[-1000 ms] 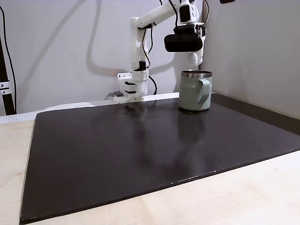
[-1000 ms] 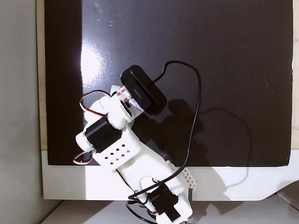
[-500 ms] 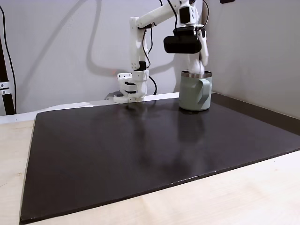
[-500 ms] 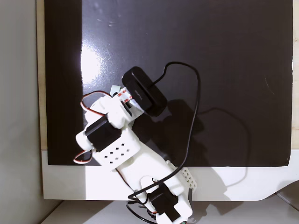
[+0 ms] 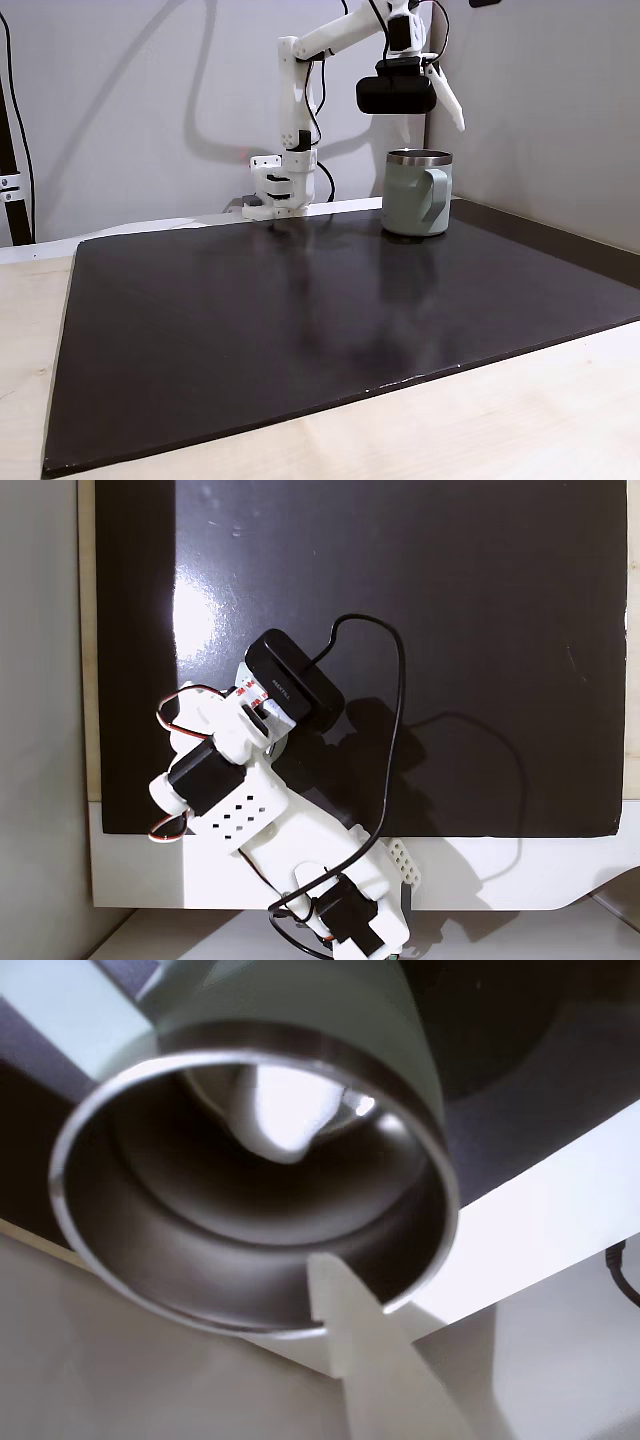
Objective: Grasp a gauze and put it in the cup.
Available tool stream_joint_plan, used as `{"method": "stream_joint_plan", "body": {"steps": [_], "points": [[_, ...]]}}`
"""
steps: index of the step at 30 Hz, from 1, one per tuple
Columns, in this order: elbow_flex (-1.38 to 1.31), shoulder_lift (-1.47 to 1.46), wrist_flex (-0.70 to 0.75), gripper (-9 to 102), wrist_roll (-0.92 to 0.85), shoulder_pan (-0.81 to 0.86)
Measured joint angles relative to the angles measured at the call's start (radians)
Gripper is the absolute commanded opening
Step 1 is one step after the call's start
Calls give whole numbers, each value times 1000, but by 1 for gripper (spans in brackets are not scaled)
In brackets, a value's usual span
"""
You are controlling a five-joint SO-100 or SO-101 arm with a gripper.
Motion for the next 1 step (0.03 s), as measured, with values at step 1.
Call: {"method": "stream_joint_plan", "body": {"steps": [1], "points": [[0,0,0,40,0,0]]}}
